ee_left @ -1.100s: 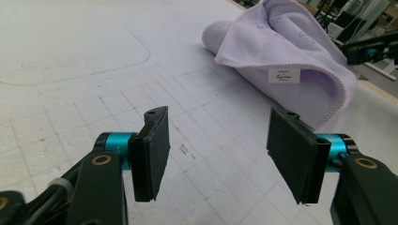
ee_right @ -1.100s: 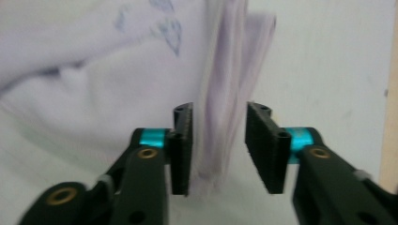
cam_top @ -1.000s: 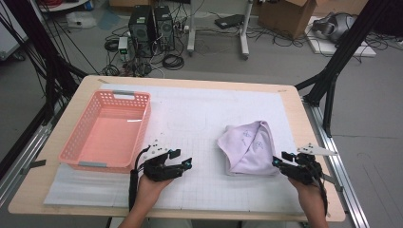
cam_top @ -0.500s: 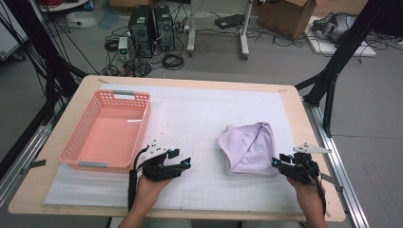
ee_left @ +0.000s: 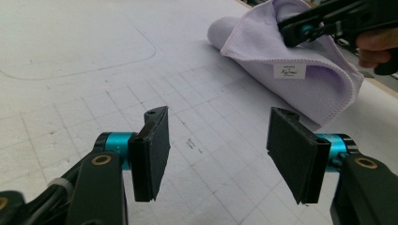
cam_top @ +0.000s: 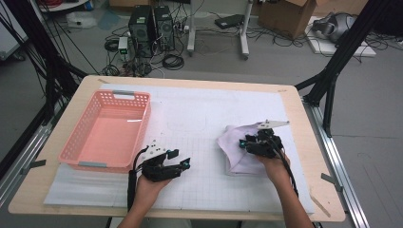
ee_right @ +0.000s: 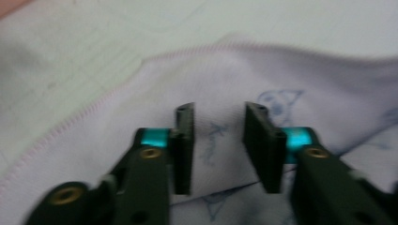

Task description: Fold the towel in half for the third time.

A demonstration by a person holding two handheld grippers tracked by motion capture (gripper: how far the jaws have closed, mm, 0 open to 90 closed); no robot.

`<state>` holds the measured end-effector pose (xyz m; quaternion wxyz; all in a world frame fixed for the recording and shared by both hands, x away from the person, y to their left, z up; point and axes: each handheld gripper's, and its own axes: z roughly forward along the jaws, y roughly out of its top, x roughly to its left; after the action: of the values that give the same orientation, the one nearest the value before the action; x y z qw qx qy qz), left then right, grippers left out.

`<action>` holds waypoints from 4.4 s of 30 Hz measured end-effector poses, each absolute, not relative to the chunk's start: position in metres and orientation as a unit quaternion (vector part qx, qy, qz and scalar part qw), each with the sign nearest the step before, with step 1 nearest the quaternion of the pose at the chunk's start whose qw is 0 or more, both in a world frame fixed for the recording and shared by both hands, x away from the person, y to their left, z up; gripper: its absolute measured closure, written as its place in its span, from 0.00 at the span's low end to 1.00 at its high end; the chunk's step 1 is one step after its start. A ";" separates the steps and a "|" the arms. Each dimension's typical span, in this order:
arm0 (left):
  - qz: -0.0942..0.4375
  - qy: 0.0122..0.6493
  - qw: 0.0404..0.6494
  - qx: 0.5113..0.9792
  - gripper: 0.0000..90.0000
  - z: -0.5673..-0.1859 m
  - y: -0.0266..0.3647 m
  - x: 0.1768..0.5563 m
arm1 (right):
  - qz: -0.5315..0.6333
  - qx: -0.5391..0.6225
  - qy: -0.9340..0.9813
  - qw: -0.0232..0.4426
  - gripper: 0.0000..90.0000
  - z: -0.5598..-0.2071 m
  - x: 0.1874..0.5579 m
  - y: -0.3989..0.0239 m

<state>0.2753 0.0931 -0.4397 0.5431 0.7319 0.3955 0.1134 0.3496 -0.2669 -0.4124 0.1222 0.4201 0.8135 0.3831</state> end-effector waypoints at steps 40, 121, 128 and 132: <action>0.116 0.399 0.545 0.728 0.44 -0.439 0.095 0.276 | 0.388 0.445 0.787 0.178 0.82 -0.412 0.304 -0.322; 0.116 0.401 0.546 0.726 0.44 -0.440 0.097 0.276 | 0.407 0.451 0.765 0.215 0.58 -0.392 0.305 -0.336; 0.115 0.400 0.547 0.726 0.44 -0.439 0.098 0.276 | 0.325 0.473 0.786 0.228 0.60 -0.405 0.364 -0.314; 0.115 0.401 0.548 0.725 0.44 -0.439 0.099 0.276 | 0.295 0.505 0.782 0.215 0.62 -0.421 0.372 -0.322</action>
<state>0.2758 0.0994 -0.4392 0.5479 0.7254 0.4006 0.1147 0.3722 -0.3216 -0.4210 0.2150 0.5048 0.7824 0.2946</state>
